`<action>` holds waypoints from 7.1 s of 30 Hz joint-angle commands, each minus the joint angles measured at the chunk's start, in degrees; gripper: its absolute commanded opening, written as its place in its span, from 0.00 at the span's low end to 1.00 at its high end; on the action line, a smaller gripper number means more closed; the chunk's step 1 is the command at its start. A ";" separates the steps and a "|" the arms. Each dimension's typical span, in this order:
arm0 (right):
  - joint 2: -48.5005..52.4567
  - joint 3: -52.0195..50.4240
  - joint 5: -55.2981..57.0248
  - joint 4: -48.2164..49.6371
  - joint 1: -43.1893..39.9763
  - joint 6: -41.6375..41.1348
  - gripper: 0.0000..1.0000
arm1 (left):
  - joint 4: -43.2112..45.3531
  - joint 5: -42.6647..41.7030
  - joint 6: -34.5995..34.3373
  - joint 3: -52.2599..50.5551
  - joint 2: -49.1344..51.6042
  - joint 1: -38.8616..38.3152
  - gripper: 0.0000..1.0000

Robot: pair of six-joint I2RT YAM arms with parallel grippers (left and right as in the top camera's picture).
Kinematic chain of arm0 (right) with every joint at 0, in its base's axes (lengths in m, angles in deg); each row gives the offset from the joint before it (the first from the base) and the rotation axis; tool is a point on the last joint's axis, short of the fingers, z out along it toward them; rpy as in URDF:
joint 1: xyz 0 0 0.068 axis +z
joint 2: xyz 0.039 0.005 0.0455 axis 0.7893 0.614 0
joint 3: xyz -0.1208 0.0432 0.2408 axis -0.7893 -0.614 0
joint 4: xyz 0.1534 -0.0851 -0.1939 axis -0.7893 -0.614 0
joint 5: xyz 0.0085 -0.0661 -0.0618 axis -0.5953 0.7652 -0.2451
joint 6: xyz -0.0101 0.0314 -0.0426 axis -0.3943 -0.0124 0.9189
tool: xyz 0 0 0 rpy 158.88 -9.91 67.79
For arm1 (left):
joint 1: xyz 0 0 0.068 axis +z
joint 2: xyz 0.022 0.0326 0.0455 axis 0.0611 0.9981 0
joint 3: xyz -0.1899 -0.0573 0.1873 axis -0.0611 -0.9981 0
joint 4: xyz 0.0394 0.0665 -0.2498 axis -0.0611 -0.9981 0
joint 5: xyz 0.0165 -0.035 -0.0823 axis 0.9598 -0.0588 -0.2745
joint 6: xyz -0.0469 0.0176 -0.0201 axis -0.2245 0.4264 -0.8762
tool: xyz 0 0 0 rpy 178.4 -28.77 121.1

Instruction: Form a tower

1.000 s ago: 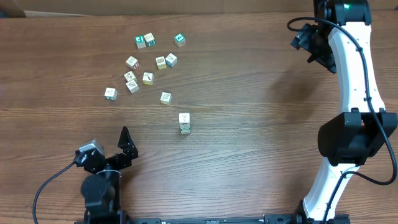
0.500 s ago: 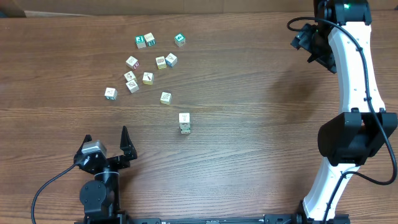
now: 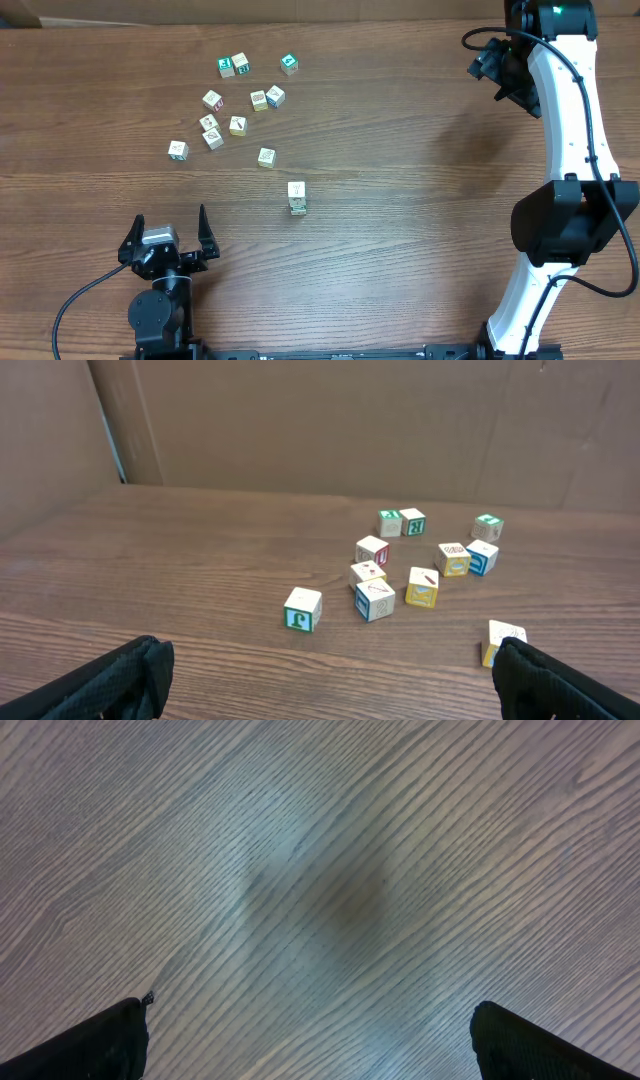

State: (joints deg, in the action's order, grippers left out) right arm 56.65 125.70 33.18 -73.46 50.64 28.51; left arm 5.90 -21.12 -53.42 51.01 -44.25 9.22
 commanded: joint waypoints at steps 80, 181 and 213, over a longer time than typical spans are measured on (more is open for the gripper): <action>-64.78 -72.15 -15.17 65.09 13.25 27.08 1.00 | 0.07 -0.07 1.51 -0.22 -0.70 -0.11 0.99; -122.33 -127.05 -32.44 81.96 -1.49 34.12 1.00 | 0.07 -0.07 1.51 -0.22 -0.68 -0.11 1.00; -122.31 -127.05 -32.46 81.96 -1.49 34.10 1.00 | 0.07 -0.07 1.51 -0.22 -0.68 -0.11 1.00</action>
State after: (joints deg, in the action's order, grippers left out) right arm -64.96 -0.74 0.86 8.09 48.85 62.78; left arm 5.88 -21.12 -53.37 51.01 -44.34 9.22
